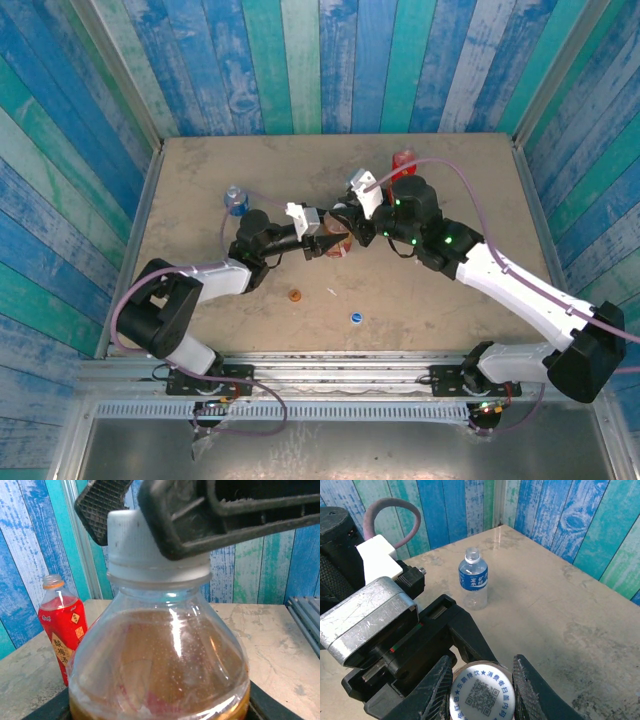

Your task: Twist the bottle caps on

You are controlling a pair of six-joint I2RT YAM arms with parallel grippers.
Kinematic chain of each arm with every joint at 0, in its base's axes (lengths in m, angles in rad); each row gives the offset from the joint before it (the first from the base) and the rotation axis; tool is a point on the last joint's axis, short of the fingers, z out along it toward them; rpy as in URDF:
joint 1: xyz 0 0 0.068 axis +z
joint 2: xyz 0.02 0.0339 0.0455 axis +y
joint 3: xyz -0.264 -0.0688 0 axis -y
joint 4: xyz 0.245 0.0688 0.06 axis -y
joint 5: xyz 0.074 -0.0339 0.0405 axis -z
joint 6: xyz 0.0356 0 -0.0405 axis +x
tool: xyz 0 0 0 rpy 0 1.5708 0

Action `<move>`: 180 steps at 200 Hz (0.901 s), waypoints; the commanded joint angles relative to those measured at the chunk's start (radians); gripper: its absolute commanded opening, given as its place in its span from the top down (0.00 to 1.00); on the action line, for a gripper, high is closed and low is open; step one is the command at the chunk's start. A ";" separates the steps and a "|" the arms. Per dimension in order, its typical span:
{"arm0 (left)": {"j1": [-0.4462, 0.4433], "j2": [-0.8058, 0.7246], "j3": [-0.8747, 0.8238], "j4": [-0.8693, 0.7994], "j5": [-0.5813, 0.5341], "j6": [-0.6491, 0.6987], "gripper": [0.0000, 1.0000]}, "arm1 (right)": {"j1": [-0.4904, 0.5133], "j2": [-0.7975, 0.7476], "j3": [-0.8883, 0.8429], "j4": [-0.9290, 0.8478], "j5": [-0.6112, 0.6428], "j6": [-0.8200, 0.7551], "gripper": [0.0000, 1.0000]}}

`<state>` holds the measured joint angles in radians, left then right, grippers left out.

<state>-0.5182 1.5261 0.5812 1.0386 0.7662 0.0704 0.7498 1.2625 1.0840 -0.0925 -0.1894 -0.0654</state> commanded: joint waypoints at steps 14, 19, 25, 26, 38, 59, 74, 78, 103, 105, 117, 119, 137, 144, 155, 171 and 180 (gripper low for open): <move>0.007 -0.063 0.008 0.066 -0.142 -0.015 0.64 | 0.008 0.021 -0.018 -0.034 0.075 0.084 0.95; 0.007 -0.063 0.005 0.081 -0.163 -0.025 0.65 | 0.009 0.023 -0.020 -0.026 0.091 0.108 0.95; 0.006 -0.060 0.002 0.100 -0.190 -0.031 0.65 | 0.011 0.024 -0.029 -0.012 0.110 0.136 0.95; 0.006 -0.061 0.001 0.103 -0.195 -0.032 0.65 | 0.012 0.024 -0.030 -0.010 0.113 0.141 0.95; 0.003 -0.056 -0.003 0.131 -0.254 -0.050 0.65 | 0.029 0.024 -0.050 0.019 0.156 0.162 0.95; 0.001 -0.054 0.013 0.106 -0.263 -0.051 0.64 | 0.073 0.027 -0.058 0.027 0.201 0.124 0.94; 0.001 -0.062 0.012 0.082 -0.271 -0.040 0.63 | 0.073 0.032 -0.046 0.014 0.228 0.126 0.94; 0.000 -0.065 0.009 0.081 -0.282 -0.037 0.62 | 0.072 0.034 -0.042 0.009 0.239 0.128 0.95; -0.001 -0.074 -0.003 0.074 -0.334 -0.027 0.63 | 0.074 0.055 -0.015 -0.013 0.280 0.155 0.98; -0.001 -0.074 -0.003 0.074 -0.334 -0.028 0.63 | 0.075 0.059 -0.013 -0.015 0.281 0.157 0.98; -0.001 -0.070 0.005 0.068 -0.324 -0.033 0.63 | 0.080 0.075 0.000 -0.032 0.295 0.171 0.98; 0.000 -0.070 0.008 0.065 -0.320 -0.033 0.63 | 0.081 0.078 0.001 -0.033 0.297 0.171 0.98; -0.001 -0.074 0.020 0.038 -0.276 -0.041 0.57 | 0.080 0.077 -0.007 -0.031 0.340 0.189 0.99; 0.000 -0.078 0.019 0.028 -0.268 -0.041 0.54 | 0.080 0.071 -0.012 -0.029 0.361 0.191 0.99; 0.000 -0.086 0.013 0.010 -0.271 -0.033 0.49 | 0.078 0.065 -0.013 -0.027 0.380 0.191 0.99; -0.001 -0.103 0.003 -0.029 -0.261 -0.022 0.38 | 0.070 0.062 -0.012 -0.023 0.386 0.197 0.99; -0.001 -0.113 0.009 -0.085 -0.235 -0.015 0.32 | 0.060 0.059 -0.015 -0.023 0.388 0.205 0.99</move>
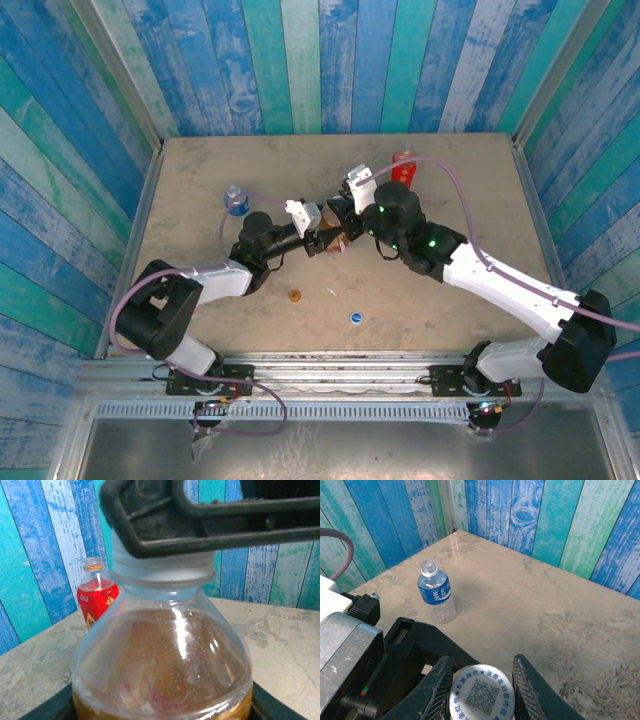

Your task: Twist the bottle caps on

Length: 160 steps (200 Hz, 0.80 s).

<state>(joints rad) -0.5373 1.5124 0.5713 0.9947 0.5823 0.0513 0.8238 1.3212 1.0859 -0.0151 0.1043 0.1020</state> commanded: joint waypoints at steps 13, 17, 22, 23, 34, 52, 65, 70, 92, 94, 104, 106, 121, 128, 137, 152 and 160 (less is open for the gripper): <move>0.016 -0.130 -0.001 -0.065 -0.029 0.003 0.25 | -0.041 -0.009 -0.025 -0.092 0.094 0.038 0.99; 0.017 -0.141 -0.023 -0.046 -0.035 -0.010 0.23 | -0.049 -0.011 -0.028 -0.088 0.087 0.036 0.99; 0.016 -0.154 -0.049 -0.021 -0.045 -0.025 0.21 | -0.060 -0.013 -0.032 -0.081 0.081 0.033 0.99; 0.016 -0.158 -0.053 -0.016 -0.046 -0.027 0.20 | -0.062 -0.013 -0.032 -0.079 0.080 0.033 0.99; 0.016 -0.189 -0.102 0.006 -0.075 -0.043 0.12 | -0.086 -0.009 -0.036 -0.056 0.070 0.031 0.99; 0.016 -0.240 -0.160 -0.016 -0.124 -0.036 0.03 | -0.123 0.020 -0.025 -0.018 0.046 0.021 0.99; 0.016 -0.283 -0.203 -0.016 -0.177 -0.033 0.02 | -0.149 0.058 0.001 0.003 0.021 0.008 0.99; 0.016 -0.295 -0.216 -0.021 -0.196 -0.029 0.05 | -0.159 0.075 0.012 0.016 0.015 0.000 0.99; 0.016 -0.321 -0.244 -0.045 -0.247 -0.017 0.06 | -0.204 0.172 0.065 0.091 -0.026 -0.022 0.97; 0.017 -0.323 -0.245 -0.047 -0.249 -0.017 0.06 | -0.208 0.182 0.073 0.096 -0.029 -0.025 0.97; 0.016 -0.325 -0.244 -0.058 -0.261 -0.019 0.06 | -0.218 0.243 0.124 0.101 -0.040 -0.028 0.96; 0.016 -0.326 -0.241 -0.064 -0.265 -0.019 0.06 | -0.219 0.254 0.137 0.100 -0.042 -0.031 0.95; 0.017 -0.324 -0.214 -0.122 -0.258 -0.006 0.06 | -0.252 0.347 0.223 0.098 -0.051 -0.050 0.94; 0.016 -0.322 -0.203 -0.144 -0.241 0.005 0.06 | -0.258 0.393 0.260 0.101 -0.053 -0.054 0.94; 0.016 -0.318 -0.200 -0.144 -0.224 0.010 0.06 | -0.263 0.446 0.310 0.106 -0.061 -0.063 0.94; 0.016 -0.308 -0.211 -0.120 -0.210 0.005 0.06 | -0.272 0.535 0.390 0.113 -0.070 -0.073 0.93; 0.017 -0.305 -0.215 -0.111 -0.192 0.008 0.06 | -0.277 0.581 0.433 0.114 -0.077 -0.078 0.93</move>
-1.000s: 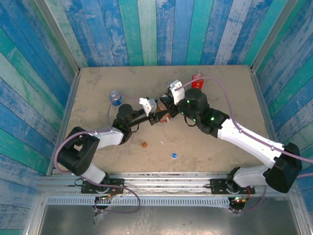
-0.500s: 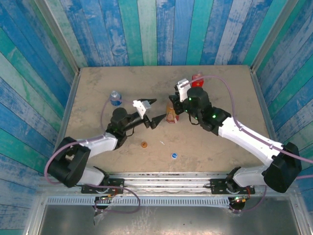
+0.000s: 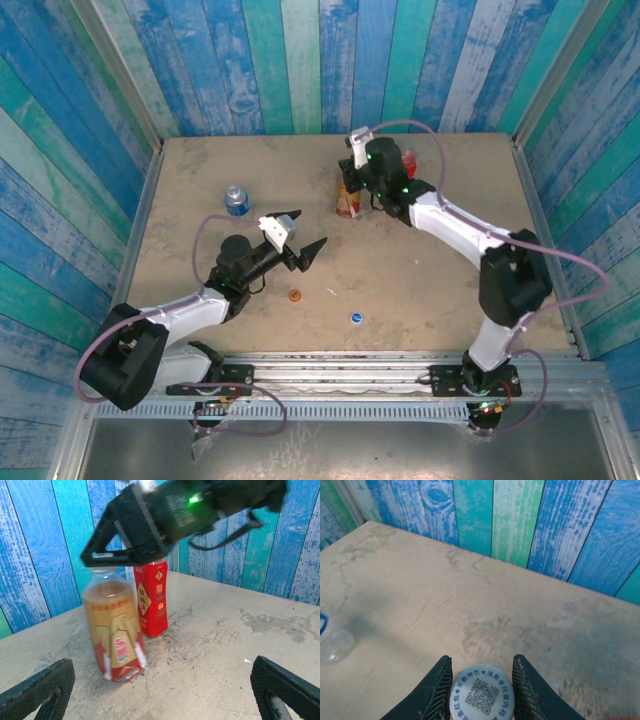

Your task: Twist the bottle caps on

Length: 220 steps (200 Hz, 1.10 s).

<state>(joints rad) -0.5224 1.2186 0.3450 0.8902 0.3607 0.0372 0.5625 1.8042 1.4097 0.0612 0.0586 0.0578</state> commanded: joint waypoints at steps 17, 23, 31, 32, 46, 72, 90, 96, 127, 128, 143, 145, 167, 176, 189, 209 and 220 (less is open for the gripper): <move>0.001 -0.003 0.013 0.013 0.040 0.021 0.06 | -0.021 0.193 0.197 0.040 -0.050 -0.041 0.93; 0.001 0.001 0.014 0.024 0.040 0.019 0.06 | -0.024 0.223 0.223 0.041 -0.056 -0.042 0.93; 0.002 0.006 0.014 0.035 0.040 0.021 0.06 | -0.028 0.262 0.258 0.044 -0.062 -0.042 0.92; 0.002 0.007 0.013 0.036 0.042 0.021 0.06 | -0.029 0.266 0.262 0.044 -0.062 -0.041 0.92; 0.001 0.016 0.011 0.049 0.047 0.032 0.06 | -0.036 0.323 0.313 0.043 -0.075 -0.038 0.91; 0.002 0.025 0.002 0.065 0.052 0.040 0.06 | -0.038 0.375 0.345 0.038 -0.081 -0.037 0.87; 0.001 0.025 0.009 0.054 0.055 0.041 0.06 | -0.038 0.379 0.351 0.026 -0.088 -0.042 0.78; 0.002 0.025 0.011 0.048 0.055 0.041 0.06 | -0.038 0.375 0.350 0.026 -0.087 -0.046 0.74; 0.001 0.031 0.020 0.038 0.058 0.035 0.06 | -0.038 0.331 0.328 0.023 -0.070 -0.051 0.67; 0.002 0.031 0.019 0.038 0.058 0.034 0.06 | -0.038 0.330 0.326 0.022 -0.070 -0.052 0.67; 0.002 0.031 0.020 0.043 0.056 0.030 0.06 | -0.038 0.311 0.318 0.023 -0.070 -0.055 0.56; 0.001 0.031 0.020 0.045 0.054 0.029 0.06 | -0.038 0.309 0.318 0.024 -0.069 -0.056 0.55; 0.001 0.030 0.016 0.054 0.049 0.035 0.06 | -0.040 0.283 0.318 0.016 -0.062 -0.064 0.45; 0.001 0.032 0.013 0.061 0.049 0.036 0.06 | -0.038 0.273 0.316 0.014 -0.053 -0.067 0.42; 0.002 0.031 0.012 0.064 0.047 0.035 0.06 | -0.038 0.253 0.311 0.013 -0.045 -0.070 0.39; 0.002 0.043 0.011 0.069 0.047 0.032 0.06 | -0.039 0.214 0.290 0.016 -0.043 -0.073 0.35; 0.002 0.058 0.009 0.072 0.047 0.030 0.06 | -0.038 0.182 0.268 0.027 -0.042 -0.072 0.32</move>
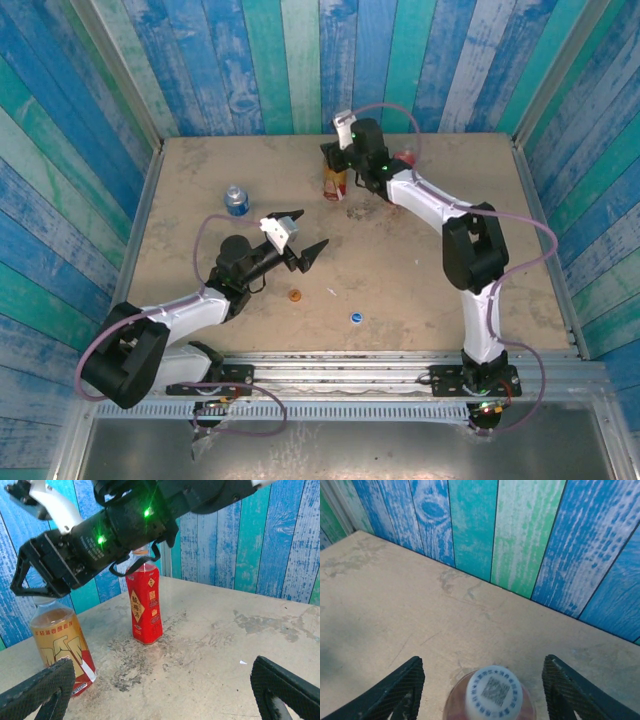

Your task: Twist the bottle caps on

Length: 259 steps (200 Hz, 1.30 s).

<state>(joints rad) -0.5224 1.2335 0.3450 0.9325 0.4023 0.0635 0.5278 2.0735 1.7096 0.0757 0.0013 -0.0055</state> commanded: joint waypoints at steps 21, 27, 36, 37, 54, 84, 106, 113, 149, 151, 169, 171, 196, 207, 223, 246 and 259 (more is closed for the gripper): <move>0.001 0.044 -0.006 0.067 0.004 -0.010 0.06 | -0.005 -0.168 -0.105 0.043 0.041 -0.004 0.26; 0.001 0.045 -0.007 0.076 0.009 -0.014 0.06 | -0.005 -0.187 -0.126 0.048 0.052 -0.002 0.24; 0.001 0.049 -0.002 0.070 0.026 -0.019 0.06 | -0.005 -0.226 -0.168 0.061 0.080 0.000 0.21; 0.001 0.049 -0.001 0.068 0.029 -0.020 0.06 | -0.005 -0.236 -0.178 0.065 0.087 0.001 0.21; 0.002 0.058 0.010 0.059 0.062 -0.028 0.06 | -0.008 -0.310 -0.256 0.090 0.171 -0.005 0.16; 0.002 0.069 0.003 0.102 0.073 -0.044 0.06 | -0.056 -0.405 -0.363 0.084 0.286 0.011 0.14; 0.001 0.066 -0.004 0.106 0.049 -0.056 0.06 | -0.118 -0.443 -0.418 0.081 0.258 0.055 0.14; 0.001 0.065 -0.004 0.107 0.049 -0.055 0.06 | -0.135 -0.445 -0.426 0.076 0.241 0.059 0.14; 0.002 0.065 0.005 0.088 0.062 -0.056 0.06 | -0.204 -0.386 -0.370 -0.025 0.191 0.056 0.09; 0.002 0.066 0.005 0.089 0.063 -0.056 0.06 | -0.207 -0.382 -0.366 -0.030 0.186 0.056 0.09; 0.001 0.075 0.009 0.094 0.063 -0.063 0.06 | -0.222 -0.349 -0.335 -0.070 0.164 0.054 0.06; 0.001 0.076 0.008 0.095 0.062 -0.065 0.06 | -0.223 -0.345 -0.332 -0.073 0.164 0.055 0.06; 0.001 0.091 0.014 0.103 0.064 -0.079 0.06 | -0.229 -0.309 -0.314 -0.093 0.162 0.063 0.03; 0.002 0.095 0.015 0.103 0.066 -0.082 0.06 | -0.231 -0.296 -0.311 -0.095 0.157 0.071 0.03; 0.001 0.096 0.016 0.103 0.059 -0.085 0.06 | -0.233 -0.274 -0.299 -0.107 0.158 0.079 0.03; 0.002 0.098 0.012 0.114 0.033 -0.102 0.06 | -0.235 -0.250 -0.285 -0.125 0.152 0.084 0.07; 0.001 0.099 0.011 0.115 0.028 -0.108 0.06 | -0.234 -0.245 -0.284 -0.126 0.148 0.087 0.11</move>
<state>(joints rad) -0.5224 1.3071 0.3447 1.0176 0.4454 -0.0219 0.3008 1.8145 1.3952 -0.0216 0.1635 0.0639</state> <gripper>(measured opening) 0.938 0.917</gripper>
